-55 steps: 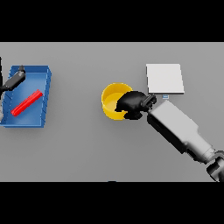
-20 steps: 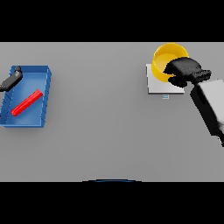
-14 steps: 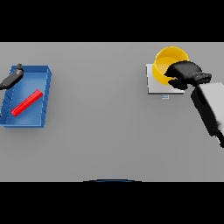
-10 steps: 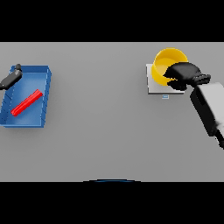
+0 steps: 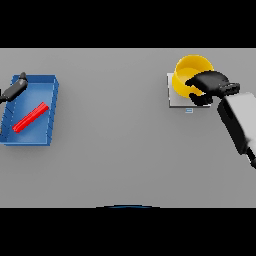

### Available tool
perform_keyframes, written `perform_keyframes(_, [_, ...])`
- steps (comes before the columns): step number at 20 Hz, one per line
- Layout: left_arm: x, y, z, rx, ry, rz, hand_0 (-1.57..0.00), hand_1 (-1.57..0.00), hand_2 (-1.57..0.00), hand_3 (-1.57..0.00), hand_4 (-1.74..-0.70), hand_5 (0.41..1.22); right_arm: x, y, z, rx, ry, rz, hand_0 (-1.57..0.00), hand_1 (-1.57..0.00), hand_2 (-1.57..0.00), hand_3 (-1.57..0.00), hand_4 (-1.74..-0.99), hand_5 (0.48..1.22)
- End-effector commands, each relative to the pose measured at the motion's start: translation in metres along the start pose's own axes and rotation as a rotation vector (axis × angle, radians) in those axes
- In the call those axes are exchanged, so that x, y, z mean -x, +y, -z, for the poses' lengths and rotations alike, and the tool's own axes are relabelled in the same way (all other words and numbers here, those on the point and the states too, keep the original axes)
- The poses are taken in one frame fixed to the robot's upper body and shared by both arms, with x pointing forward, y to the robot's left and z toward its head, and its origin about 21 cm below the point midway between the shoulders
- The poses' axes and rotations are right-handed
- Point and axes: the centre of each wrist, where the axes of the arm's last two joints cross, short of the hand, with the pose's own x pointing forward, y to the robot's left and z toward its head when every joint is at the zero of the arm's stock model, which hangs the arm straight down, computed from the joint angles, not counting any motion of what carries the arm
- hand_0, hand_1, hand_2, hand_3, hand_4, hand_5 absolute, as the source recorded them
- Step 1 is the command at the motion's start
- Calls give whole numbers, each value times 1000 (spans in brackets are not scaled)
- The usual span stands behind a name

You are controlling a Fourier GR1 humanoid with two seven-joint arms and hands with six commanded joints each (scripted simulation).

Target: Pick up the red beaker and tilt it to pour out 1 green nut into yellow bowl. Pick up the yellow bowl and place it on the metallic measuring scale.

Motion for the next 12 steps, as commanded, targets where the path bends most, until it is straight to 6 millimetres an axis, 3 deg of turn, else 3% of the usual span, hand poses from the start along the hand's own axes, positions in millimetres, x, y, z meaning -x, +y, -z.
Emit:
perform_keyframes(1, [1,3,2,-4,9,3,1,1,1,1,-724,662,2,0,-1,-2,-16,-11,-324,-288,-381,-506,-1560,909])
perform_keyframes(5, [0,-1,3,0,-1,4,1,1,1,1,-723,664,-1,-1,3,14,-48,-6,-132,-117,-156,-359,-1542,838])
perform_keyframes(12, [1,-2,1,-4,-10,7,1,1,1,1,-722,665,4,3,2,-6,2,25,-27,-24,-32,-169,-1491,752])
